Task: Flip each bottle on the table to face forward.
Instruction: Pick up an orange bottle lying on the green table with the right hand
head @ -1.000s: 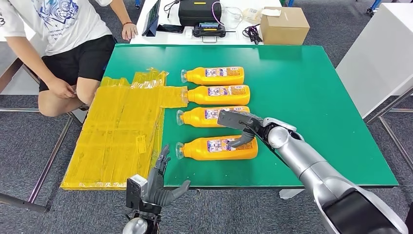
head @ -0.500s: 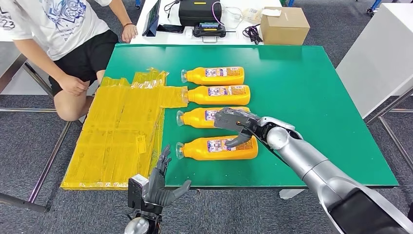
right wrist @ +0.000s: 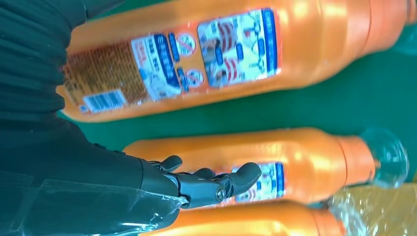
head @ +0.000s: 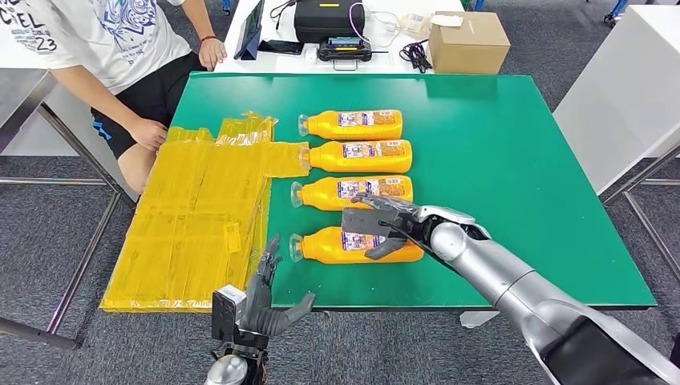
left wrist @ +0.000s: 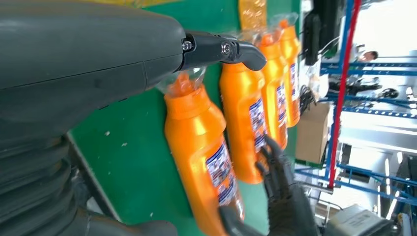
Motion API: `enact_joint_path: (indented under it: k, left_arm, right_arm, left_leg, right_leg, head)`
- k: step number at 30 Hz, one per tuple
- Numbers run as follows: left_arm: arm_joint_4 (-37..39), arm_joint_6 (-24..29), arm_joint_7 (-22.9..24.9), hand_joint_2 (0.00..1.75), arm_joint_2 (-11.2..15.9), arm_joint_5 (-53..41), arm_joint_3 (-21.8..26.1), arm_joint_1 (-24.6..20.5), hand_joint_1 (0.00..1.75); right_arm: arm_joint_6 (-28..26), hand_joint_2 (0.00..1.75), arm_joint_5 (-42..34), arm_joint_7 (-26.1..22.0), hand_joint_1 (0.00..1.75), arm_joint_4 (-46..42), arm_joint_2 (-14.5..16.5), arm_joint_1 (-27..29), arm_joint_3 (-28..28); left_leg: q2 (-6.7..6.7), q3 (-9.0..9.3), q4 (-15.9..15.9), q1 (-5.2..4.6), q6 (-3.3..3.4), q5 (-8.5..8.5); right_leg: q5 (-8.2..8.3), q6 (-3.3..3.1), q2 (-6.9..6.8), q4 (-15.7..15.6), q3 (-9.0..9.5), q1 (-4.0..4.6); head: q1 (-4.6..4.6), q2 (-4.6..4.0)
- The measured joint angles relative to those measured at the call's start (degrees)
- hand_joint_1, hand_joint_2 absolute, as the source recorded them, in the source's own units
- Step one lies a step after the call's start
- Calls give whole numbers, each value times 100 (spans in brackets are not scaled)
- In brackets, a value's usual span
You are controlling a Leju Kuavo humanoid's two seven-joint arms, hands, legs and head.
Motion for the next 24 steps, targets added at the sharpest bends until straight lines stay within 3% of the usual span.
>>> enact_joint_path:
  k: [24]
  left_arm:
    - [-204, 116, -59, 175, 0, -73, 116, -109, 0]
  right_arm:
    - [122, 175, -130, 25, 0, -28, -330, 132, 283]
  left_leg:
    - [0, 0, 0, 0, 0, 0]
  right_leg:
    - [0, 0, 0, 0, 1, 0]
  head:
    - [0, 0]
